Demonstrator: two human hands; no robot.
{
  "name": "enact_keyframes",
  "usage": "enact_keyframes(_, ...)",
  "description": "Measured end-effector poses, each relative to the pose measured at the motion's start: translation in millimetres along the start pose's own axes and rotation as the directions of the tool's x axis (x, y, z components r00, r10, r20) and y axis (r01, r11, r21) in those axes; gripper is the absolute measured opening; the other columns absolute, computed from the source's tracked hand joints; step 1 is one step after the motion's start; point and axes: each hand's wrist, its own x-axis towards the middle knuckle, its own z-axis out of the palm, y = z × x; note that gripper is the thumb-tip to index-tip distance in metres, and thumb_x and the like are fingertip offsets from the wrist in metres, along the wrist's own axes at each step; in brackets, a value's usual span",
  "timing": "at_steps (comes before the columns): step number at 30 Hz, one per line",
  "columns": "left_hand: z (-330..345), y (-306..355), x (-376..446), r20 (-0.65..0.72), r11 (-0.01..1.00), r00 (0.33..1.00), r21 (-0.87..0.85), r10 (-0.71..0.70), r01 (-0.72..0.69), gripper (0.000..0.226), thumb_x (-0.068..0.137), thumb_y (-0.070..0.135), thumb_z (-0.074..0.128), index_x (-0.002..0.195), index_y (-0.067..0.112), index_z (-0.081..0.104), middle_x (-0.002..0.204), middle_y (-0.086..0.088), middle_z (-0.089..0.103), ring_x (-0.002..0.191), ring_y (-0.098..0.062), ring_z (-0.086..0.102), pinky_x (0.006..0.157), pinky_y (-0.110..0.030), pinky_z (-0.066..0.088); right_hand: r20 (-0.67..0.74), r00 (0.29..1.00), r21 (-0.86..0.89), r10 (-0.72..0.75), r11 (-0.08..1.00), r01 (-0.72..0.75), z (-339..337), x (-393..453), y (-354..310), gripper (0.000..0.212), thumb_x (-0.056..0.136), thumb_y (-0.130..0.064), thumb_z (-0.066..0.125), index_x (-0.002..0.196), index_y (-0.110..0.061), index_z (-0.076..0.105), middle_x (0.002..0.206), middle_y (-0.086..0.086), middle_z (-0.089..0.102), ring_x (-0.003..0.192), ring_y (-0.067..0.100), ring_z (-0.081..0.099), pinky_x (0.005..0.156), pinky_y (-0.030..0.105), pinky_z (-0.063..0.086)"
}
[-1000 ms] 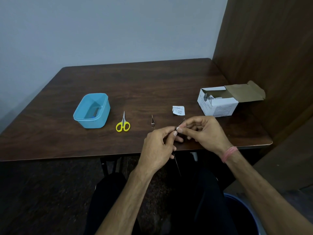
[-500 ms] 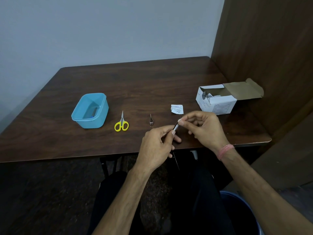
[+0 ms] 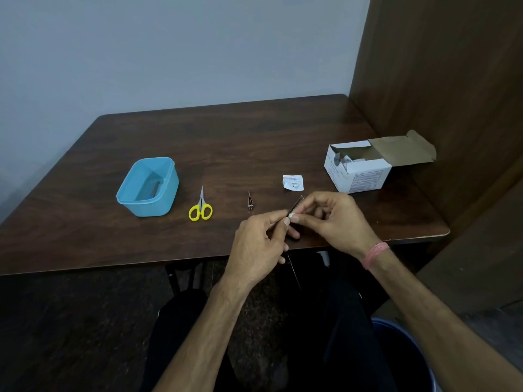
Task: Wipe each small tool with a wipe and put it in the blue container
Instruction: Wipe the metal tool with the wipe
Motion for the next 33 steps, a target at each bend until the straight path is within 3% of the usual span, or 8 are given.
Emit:
enact_keyframes(5, -0.6, -0.7, 0.2, 0.003, 1.0, 1.0, -0.027, 0.003, -0.003, 0.029, 0.115, 0.022, 0.061, 0.129, 0.039, 0.08, 0.09, 0.012, 0.083, 0.063, -0.004, 0.069, 0.055, -0.029, 0.063, -0.144, 0.988, 0.08, 0.055, 0.996, -0.044, -0.8, 6.8, 4.6, 0.008, 0.091, -0.028, 0.091, 0.092, -0.027, 0.083, 0.084, -0.001, 0.08, 0.064, 0.021, 0.056, 0.066, 0.039, 0.053)
enact_keyframes(10, -1.3, -2.6, 0.5, 0.013, 1.0, 1.0, -0.025, -0.003, 0.003, 0.029, 0.115, 0.022, 0.062, 0.134, 0.033, 0.081, 0.091, 0.012, 0.084, 0.063, -0.004, 0.068, 0.055, -0.028, 0.063, -0.233, 0.964, 0.122, 0.13, 0.987, -0.104, -3.4, 10.0, 6.6, 0.009, 0.093, -0.028, 0.09, 0.095, -0.024, 0.081, 0.085, -0.002, 0.079, 0.062, 0.011, 0.061, 0.057, 0.021, 0.051)
enact_keyframes(14, -0.5, -2.6, 0.1, 0.008, 0.999, 1.0, -0.032, -0.006, 0.007, 0.029, 0.115, 0.022, 0.062, 0.138, 0.027, 0.078, 0.093, 0.013, 0.084, 0.064, -0.003, 0.068, 0.055, -0.029, 0.063, -0.292, 0.935, 0.174, 0.203, 0.972, -0.157, -4.6, 12.3, 9.7, 0.009, 0.096, -0.028, 0.087, 0.096, -0.023, 0.08, 0.094, 0.003, 0.08, 0.06, 0.009, 0.063, 0.049, 0.022, 0.05)
enact_keyframes(19, -1.4, -1.0, -0.1, 0.007, 0.998, 1.0, -0.054, -0.016, 0.016, 0.025, 0.115, 0.023, 0.063, 0.135, 0.025, 0.077, 0.094, 0.011, 0.085, 0.065, -0.004, 0.069, 0.055, -0.031, 0.063, -0.155, 0.972, 0.22, 0.179, 0.965, -0.143, -8.5, 13.6, 5.7, 0.008, 0.104, -0.016, 0.075, 0.109, -0.01, 0.079, 0.106, 0.01, 0.083, 0.063, 0.011, 0.067, 0.049, 0.022, 0.049)
enact_keyframes(23, -2.1, 1.4, -0.9, 0.019, 0.997, 1.0, -0.075, -0.017, 0.018, 0.019, 0.115, 0.023, 0.062, 0.118, 0.028, 0.08, 0.096, 0.009, 0.085, 0.064, -0.007, 0.068, 0.055, -0.032, 0.063, -0.066, 0.987, 0.338, 0.147, 0.934, -0.117, -17.9, 11.0, 1.7, 0.015, 0.106, -0.01, 0.07, 0.116, -0.002, 0.077, 0.104, 0.011, 0.083, 0.058, 0.009, 0.059, 0.05, 0.018, 0.046)
enact_keyframes(27, 0.0, 1.9, -0.6, 0.012, 0.996, 0.999, -0.088, -0.031, 0.032, 0.017, 0.115, 0.024, 0.062, 0.11, 0.025, 0.079, 0.098, 0.008, 0.085, 0.063, -0.008, 0.068, 0.054, -0.033, 0.062, -0.026, 0.985, 0.465, 0.169, 0.874, -0.138, -25.2, 8.7, 2.0, 0.013, 0.102, -0.011, 0.073, 0.111, -0.009, 0.083, 0.104, 0.012, 0.08, 0.059, 0.009, 0.053, 0.054, 0.018, 0.044)
enact_keyframes(33, -1.1, 3.9, -1.4, 0.022, 0.994, 0.999, -0.101, -0.034, 0.036, 0.019, 0.116, 0.026, 0.06, 0.11, 0.023, 0.078, 0.097, 0.007, 0.085, 0.063, -0.008, 0.068, 0.054, -0.031, 0.062, -0.018, 0.971, 0.568, 0.24, 0.801, -0.187, -27.7, 9.3, 0.4, 0.013, 0.105, -0.006, 0.068, 0.107, -0.01, 0.08, 0.097, 0.003, 0.077, 0.067, 0.009, 0.061, 0.06, 0.019, 0.051)
